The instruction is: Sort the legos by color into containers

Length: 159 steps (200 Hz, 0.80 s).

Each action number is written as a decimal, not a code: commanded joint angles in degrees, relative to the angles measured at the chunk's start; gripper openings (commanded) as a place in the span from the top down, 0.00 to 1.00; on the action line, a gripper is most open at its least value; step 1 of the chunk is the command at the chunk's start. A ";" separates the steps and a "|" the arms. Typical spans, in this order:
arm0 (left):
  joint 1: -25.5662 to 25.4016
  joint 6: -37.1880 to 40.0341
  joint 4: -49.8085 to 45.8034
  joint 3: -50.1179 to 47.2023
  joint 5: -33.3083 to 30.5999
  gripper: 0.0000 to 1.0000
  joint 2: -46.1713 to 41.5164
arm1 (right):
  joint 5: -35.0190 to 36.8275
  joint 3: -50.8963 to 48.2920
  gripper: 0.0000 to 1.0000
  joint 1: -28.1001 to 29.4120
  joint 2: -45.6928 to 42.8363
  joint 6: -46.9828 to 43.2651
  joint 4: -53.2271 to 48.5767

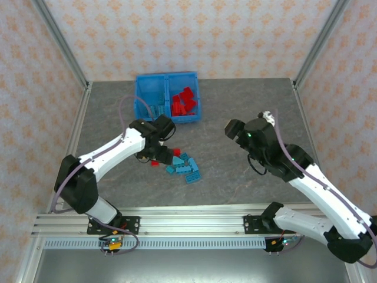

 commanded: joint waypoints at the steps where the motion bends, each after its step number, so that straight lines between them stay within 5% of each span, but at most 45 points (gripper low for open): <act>1: 2.25 -6.61 3.42 -1.38 -2.63 0.15 1.38 | 3.31 0.48 0.10 0.03 -0.03 4.05 -2.09; 31: 5.50 -6.07 8.96 -4.15 2.35 0.21 4.71 | -4.40 2.71 0.10 0.03 2.58 0.60 -2.57; 75: 8.95 -5.14 14.00 -7.51 8.85 0.31 8.74 | -39.20 12.96 0.10 0.30 16.85 -8.39 -5.37; 159: 10.85 -4.35 18.47 -9.34 10.95 0.64 14.02 | -43.51 21.99 0.11 1.49 30.94 -10.80 -7.78</act>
